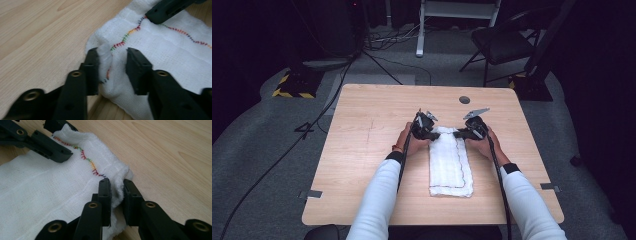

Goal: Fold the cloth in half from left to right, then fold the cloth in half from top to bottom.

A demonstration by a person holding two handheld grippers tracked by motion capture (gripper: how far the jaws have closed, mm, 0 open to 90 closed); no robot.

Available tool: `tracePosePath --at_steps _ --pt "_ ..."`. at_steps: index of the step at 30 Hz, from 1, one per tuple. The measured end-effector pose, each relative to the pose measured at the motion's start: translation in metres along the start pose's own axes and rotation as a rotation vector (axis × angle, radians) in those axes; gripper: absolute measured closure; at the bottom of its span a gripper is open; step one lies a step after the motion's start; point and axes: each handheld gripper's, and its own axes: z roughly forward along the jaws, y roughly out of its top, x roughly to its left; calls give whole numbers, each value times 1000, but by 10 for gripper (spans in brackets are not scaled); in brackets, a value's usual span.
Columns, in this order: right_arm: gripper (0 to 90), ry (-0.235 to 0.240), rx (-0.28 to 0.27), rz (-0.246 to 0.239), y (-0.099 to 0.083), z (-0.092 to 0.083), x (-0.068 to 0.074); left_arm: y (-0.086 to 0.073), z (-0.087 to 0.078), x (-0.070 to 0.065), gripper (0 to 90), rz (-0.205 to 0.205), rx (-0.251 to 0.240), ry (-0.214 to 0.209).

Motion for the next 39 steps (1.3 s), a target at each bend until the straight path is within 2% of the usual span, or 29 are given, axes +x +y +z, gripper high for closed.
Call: tracePosePath --at_steps 3,7,11,14,17,23,29,32,39 --pt "819 -18 5 -16 2 0 3 1 0 -1 765 0 -5 6" --pt "833 -52 1 -34 3 0 4 4 1 -1 790 12 -3 29" --pt "840 -89 -35 -54 8 -4 6 11 -2 2 796 22 -11 69" --pt "842 -118 -62 -69 12 -8 7 17 -7 4 803 26 -29 82" --pt "844 -133 -91 -70 15 -12 8 22 -10 4 807 46 -27 95" --pt "846 -154 -115 -93 21 -17 9 28 -17 4 806 72 -41 123" --pt "848 -170 -152 -98 34 -28 7 40 -31 2 805 76 -87 144" --pt "849 -191 -176 -107 42 -36 6 46 -34 4 803 85 -93 155" --pt "849 -213 -177 -124 53 -39 6 50 -37 8 801 80 -124 175"
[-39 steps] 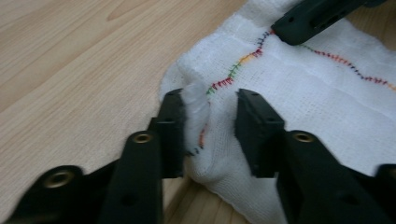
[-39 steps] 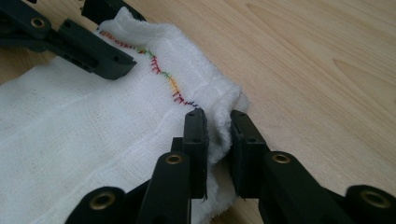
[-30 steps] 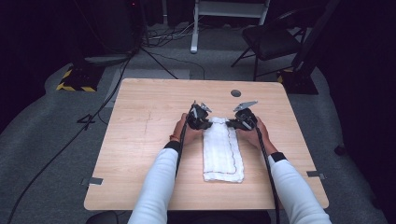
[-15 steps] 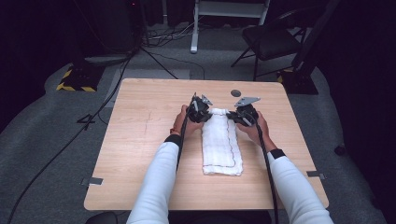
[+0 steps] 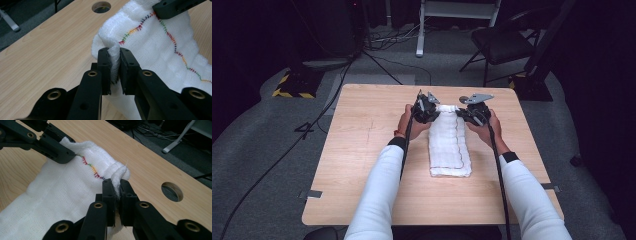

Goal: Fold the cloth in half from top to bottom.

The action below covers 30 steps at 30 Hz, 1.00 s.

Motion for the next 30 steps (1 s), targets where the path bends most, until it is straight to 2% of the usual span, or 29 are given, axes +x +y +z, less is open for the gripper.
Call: tracePosePath --at_steps 5,9,11,15,17,22,27,30 --pt "849 -1 -15 -14 3 -5 2 2 -7 -1 801 15 -15 -1" --pt "849 11 -41 2 2 -14 0 0 -16 -7 801 10 -62 -34" --pt "849 33 -54 10 -2 -21 1 -4 -22 -12 800 22 -82 -55" --pt "849 81 -67 -7 -13 -32 7 -11 -30 -21 796 52 -89 -83" --pt "849 102 -68 -11 -17 -37 11 -16 -33 -26 793 62 -94 -112" --pt "849 178 -69 -20 -31 -48 19 -32 -41 -36 772 74 -103 -161" --pt "848 241 -64 -27 -46 -56 28 -44 -49 -45 767 109 -99 -205" --pt "847 272 -53 -53 -54 -61 37 -54 -51 -52 775 135 -74 -228"
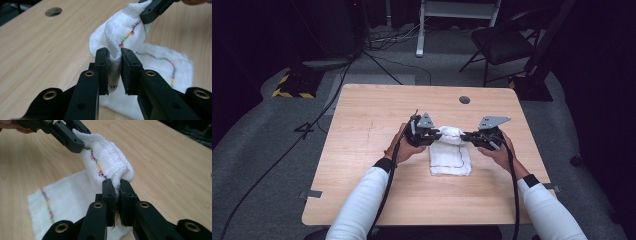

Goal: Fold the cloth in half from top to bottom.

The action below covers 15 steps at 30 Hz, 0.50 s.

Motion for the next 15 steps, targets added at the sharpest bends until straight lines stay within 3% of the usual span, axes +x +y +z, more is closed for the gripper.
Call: tracePosePath --at_steps 3,11,15 --pt "845 25 15 -7 -7 -1 7 -9 -1 -9 778 20 20 -22" --pt "837 85 51 -19 -21 -7 26 -32 -9 -23 824 10 45 -68" --pt "829 100 69 -34 -27 -8 34 -37 -8 -32 847 33 70 -80"
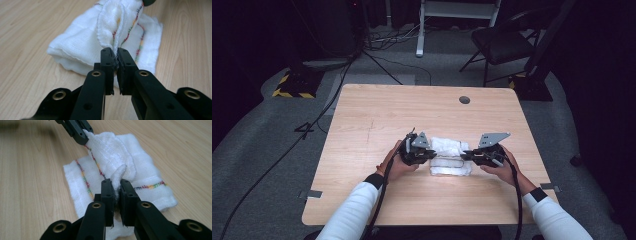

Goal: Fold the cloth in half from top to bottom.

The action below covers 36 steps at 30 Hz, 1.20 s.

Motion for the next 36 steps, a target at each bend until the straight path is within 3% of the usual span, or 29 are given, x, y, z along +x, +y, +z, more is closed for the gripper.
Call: tracePosePath --at_steps 10,19,26,32,36 --pt "813 17 30 3 -16 -5 8 -3 -1 -23 851 68 34 22" --pt "856 24 59 -9 -28 -6 16 -10 4 -34 848 105 83 20" --pt "864 20 98 -26 -34 0 21 -14 8 -35 840 89 95 1" --pt "870 13 117 -27 -41 2 23 -17 9 -41 824 101 113 22" --pt "874 4 108 -24 -43 2 24 -21 9 -37 824 56 88 -1"
